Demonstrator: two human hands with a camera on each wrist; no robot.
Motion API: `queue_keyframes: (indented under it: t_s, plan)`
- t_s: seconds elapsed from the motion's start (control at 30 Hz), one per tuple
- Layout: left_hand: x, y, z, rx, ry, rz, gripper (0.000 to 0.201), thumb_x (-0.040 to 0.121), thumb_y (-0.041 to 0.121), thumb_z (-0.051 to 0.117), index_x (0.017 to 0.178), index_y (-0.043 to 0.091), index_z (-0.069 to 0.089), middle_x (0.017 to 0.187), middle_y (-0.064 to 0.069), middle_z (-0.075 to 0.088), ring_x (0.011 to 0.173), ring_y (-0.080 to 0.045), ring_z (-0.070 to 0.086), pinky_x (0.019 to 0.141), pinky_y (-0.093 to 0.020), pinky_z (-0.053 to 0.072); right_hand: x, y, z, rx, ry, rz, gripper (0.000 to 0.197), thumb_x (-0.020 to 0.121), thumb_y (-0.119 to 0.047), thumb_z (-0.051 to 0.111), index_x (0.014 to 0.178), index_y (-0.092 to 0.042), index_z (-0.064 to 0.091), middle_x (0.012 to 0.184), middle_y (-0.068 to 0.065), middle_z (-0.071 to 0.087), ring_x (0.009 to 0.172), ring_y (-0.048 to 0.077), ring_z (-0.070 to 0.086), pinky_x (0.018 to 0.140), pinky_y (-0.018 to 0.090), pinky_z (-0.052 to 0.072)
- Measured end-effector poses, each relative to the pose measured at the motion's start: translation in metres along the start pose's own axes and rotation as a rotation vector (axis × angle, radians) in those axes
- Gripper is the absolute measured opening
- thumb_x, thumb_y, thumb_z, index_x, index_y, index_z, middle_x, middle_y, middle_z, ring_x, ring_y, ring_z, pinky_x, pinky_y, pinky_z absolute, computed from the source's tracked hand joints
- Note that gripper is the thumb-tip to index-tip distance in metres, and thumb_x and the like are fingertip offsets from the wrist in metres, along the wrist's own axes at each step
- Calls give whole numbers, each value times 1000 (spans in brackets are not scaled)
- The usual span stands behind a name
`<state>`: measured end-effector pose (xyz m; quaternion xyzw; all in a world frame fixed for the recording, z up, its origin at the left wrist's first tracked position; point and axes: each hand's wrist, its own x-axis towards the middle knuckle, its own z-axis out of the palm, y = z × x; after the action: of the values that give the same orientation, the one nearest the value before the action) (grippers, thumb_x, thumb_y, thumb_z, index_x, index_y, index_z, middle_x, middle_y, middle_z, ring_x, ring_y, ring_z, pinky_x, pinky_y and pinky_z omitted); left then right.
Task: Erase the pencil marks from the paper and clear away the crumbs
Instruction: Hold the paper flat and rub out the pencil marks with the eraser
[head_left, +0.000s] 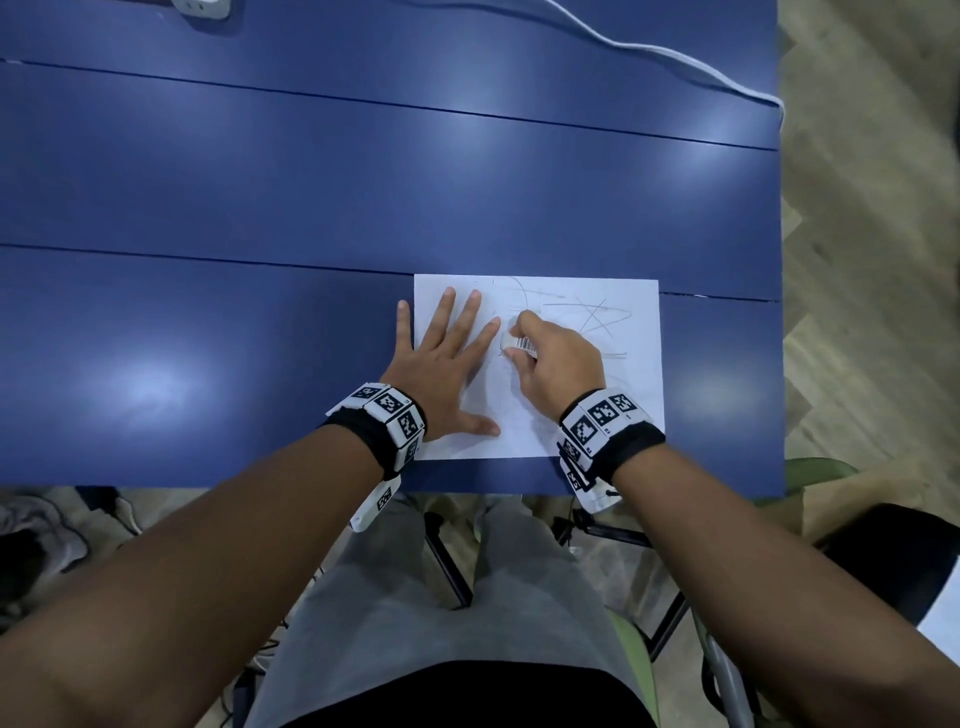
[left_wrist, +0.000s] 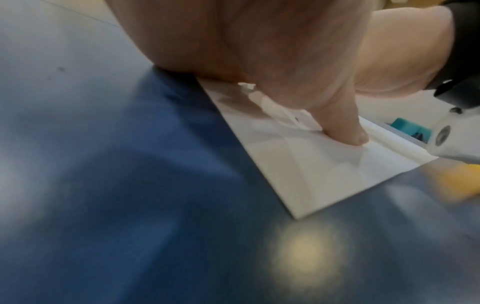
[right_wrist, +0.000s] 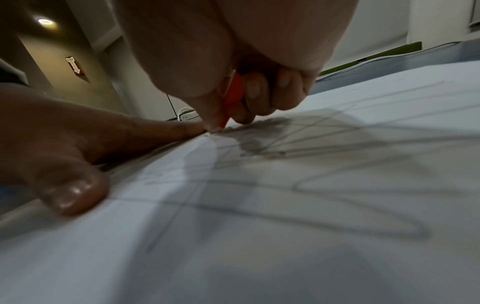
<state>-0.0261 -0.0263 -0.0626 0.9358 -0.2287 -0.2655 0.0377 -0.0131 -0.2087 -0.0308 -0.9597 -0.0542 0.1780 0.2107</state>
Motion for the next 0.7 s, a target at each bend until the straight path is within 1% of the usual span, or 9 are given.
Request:
queue_keyframes:
  t_s: [0.1,0.2,0.27,0.37,0.47,0.53,0.6,0.67,0.7]
  plan:
    - [1,1,1,14,-10,-9,131,66,99,38,157,27,-23,161,-6,-38,148,-33,-34,111,-75,-14,-9,2,6,-20,-22,-38,15,94,-30,57,105,-21,54,100,-3,69,89,26,63,71,36,50]
    - [1,1,1,31,-8,-9,131,66,99,38,158,26,-22,161,-7,-37,148,-34,-33,110,-75,-15,-15,3,9,-54,-61,-88,15,93,-29,57,105,-22,54,100,-4,69,90,26,63,71,36,50]
    - [1,1,1,29,-4,-8,132,66,99,37,157,26,-22,161,-7,-37,148,-34,-32,110,-75,-15,-10,2,6,-63,-50,-77,15,93,-30,57,107,-23,54,101,-4,69,91,26,63,72,37,51]
    - [1,1,3,40,-1,-8,131,66,100,36,157,26,-22,161,-7,-37,149,-35,-32,111,-76,-12,-9,1,5,-36,-22,-60,16,93,-28,58,107,-21,56,101,-3,69,91,26,63,73,37,50]
    - [1,2,4,54,-2,-11,131,66,101,34,157,25,-21,162,-8,-36,149,-36,-30,111,-77,-11,-22,0,11,-76,-96,-129,16,94,-28,56,108,-21,54,101,-3,69,89,26,62,70,35,49]
    - [2,1,5,48,4,-10,131,66,101,34,158,25,-21,162,-8,-36,149,-36,-31,110,-76,-12,-22,1,10,-97,-139,-153,16,94,-29,55,109,-23,53,104,-3,69,91,26,63,71,37,50]
    - [2,1,4,34,9,-5,131,66,100,35,158,26,-21,162,-7,-36,149,-35,-32,110,-76,-13,-11,3,5,-78,-89,-120,16,93,-29,56,107,-23,54,105,-5,69,93,25,63,73,38,51]
    - [2,1,4,30,7,-6,131,66,99,37,158,26,-22,161,-7,-37,149,-34,-32,111,-76,-13,-5,5,2,-45,-34,-68,14,93,-29,57,105,-22,54,103,-6,69,92,25,63,73,37,51]
    - [2,1,3,38,5,-9,131,66,99,37,157,26,-23,161,-7,-37,148,-34,-32,111,-76,-13,-6,5,3,-45,-27,-69,14,93,-29,57,105,-22,54,101,-5,70,91,25,63,73,37,50]
